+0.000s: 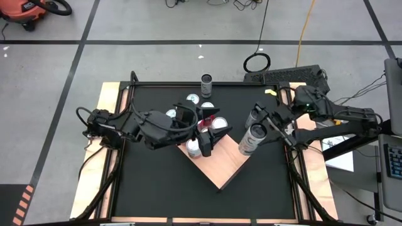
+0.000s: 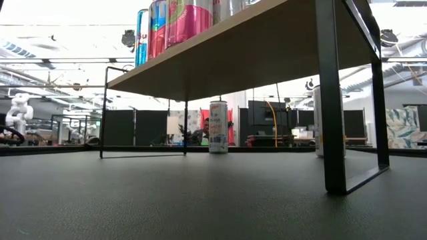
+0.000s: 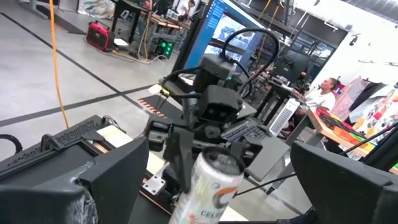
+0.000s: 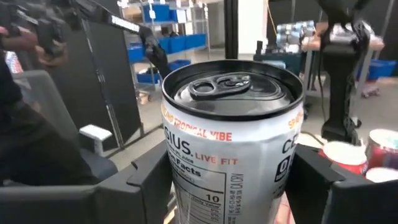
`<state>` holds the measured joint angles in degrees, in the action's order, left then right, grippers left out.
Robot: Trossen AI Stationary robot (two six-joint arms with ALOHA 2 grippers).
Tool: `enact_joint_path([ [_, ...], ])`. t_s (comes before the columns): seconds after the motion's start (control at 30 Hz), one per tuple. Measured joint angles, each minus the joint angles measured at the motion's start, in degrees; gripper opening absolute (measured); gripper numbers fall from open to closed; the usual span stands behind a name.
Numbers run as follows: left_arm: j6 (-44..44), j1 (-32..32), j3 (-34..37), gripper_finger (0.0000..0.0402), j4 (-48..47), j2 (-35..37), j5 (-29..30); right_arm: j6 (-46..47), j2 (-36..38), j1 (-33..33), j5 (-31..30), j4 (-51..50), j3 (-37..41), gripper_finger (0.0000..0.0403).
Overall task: Place canned beverage on shelf
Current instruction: Put the left white soda can on the shelf
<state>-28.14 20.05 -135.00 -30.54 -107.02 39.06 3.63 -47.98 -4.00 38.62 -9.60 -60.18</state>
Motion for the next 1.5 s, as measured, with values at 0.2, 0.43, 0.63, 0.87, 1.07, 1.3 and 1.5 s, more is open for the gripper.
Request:
enact_joint_path([
  [0.2,0.16,-0.04,0.0,0.0393,-0.05,-0.02,0.25,-1.97,-2.16,-0.01,0.2,-6.29,0.02,0.0217],
  [0.43,0.37,-0.02,0.0,0.0393,-1.33,-0.06,0.25,-4.34,-3.48,-0.03,0.22,-5.89,0.96,0.0217],
  [0.63,0.09,-0.02,0.0,0.0393,-1.92,-0.07,0.25,-1.57,-2.37,-0.03,0.34,-1.58,6.88,0.0217],
  [0.87,0.09,-0.11,0.0,0.0393,-1.92,-0.07,0.25,0.59,-2.42,-0.02,0.25,8.0,11.69,0.0217],
  [1.07,0.07,-0.15,0.0,0.0393,-1.99,-0.07,0.25,-3.7,-2.88,-0.03,0.19,8.05,12.89,0.0218],
  [1.3,0.05,-0.28,0.0,0.0393,-2.1,-0.07,0.25,-5.83,-3.87,-0.03,-0.07,7.74,14.38,0.0218],
  [1.5,0.02,-0.59,0.0,0.0393,-2.12,-0.07,0.25,-6.87,-5.32,-0.03,-1.08,7.75,14.58,0.0219],
])
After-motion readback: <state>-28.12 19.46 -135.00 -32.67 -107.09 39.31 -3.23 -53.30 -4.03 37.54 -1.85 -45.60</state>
